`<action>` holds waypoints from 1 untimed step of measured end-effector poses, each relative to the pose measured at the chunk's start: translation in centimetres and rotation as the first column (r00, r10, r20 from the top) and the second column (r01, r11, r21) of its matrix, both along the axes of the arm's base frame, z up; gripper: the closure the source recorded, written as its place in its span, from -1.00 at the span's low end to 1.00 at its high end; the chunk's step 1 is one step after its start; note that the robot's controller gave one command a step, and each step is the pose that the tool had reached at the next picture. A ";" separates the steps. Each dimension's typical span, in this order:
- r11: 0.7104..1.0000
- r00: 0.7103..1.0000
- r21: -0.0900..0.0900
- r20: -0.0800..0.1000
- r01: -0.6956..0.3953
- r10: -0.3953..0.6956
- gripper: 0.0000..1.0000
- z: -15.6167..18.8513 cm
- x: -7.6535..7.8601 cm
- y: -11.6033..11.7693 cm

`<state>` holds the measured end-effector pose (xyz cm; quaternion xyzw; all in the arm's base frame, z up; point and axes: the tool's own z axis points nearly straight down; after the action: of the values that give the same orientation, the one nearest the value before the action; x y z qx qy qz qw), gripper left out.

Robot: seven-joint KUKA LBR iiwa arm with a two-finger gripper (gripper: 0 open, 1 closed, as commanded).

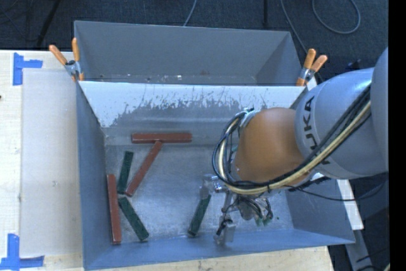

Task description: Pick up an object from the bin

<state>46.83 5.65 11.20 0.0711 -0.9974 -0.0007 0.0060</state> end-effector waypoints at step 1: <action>0.976 0.976 -0.003 0.021 -0.217 0.217 -1.00 -4.2 1.4 -10.6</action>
Offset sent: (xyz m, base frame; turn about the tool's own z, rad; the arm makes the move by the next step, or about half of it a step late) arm 0.0115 -0.1041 -0.0420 -0.2242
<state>48.28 -4.95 7.04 0.1796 -0.9837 0.0010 -0.0046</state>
